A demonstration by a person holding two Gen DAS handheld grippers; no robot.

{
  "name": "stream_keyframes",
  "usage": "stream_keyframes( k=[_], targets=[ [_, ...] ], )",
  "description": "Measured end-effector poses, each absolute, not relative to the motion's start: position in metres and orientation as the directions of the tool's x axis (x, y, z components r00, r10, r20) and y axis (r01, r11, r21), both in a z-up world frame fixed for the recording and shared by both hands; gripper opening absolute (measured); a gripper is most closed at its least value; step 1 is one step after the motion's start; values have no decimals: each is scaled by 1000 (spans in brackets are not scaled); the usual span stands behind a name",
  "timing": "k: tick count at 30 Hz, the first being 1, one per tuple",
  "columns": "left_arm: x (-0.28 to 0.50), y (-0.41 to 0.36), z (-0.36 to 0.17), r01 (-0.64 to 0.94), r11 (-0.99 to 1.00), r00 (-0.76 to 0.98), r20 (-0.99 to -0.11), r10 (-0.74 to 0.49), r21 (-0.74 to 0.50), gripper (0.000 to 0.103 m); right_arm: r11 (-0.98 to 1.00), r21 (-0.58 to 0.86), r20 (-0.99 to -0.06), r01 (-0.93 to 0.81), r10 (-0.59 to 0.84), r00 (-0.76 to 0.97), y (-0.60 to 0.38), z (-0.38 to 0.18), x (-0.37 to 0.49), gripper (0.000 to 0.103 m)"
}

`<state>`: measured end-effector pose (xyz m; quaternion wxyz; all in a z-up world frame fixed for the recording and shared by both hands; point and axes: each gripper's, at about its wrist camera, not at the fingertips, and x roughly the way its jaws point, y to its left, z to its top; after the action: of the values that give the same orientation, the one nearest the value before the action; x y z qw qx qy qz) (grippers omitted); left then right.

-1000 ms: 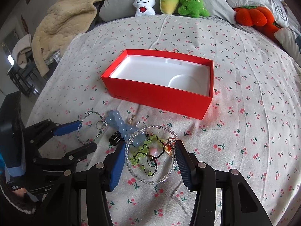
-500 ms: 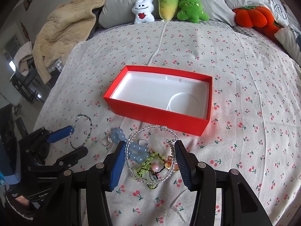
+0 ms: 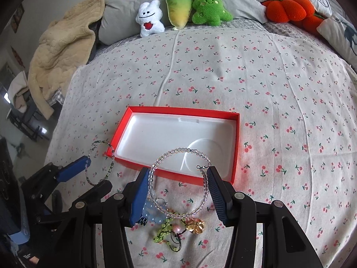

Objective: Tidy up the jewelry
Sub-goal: 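Carry both bracelets into the red box and open both tools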

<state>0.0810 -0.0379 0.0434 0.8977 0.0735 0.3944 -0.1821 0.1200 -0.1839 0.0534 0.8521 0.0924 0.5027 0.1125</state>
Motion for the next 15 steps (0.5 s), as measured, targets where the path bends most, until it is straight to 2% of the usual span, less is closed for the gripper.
stream_keyframes(
  k=[7, 15],
  targets=[
    [105, -47, 38, 414, 910, 599, -749, -284, -14, 56, 953, 295, -841, -67, 292, 455, -195, 47, 138, 53],
    [131, -49, 29, 385, 923, 595, -767, -241, 8, 56, 944, 325, -836, -50, 312, 451, -201, 38, 156, 53]
  ],
)
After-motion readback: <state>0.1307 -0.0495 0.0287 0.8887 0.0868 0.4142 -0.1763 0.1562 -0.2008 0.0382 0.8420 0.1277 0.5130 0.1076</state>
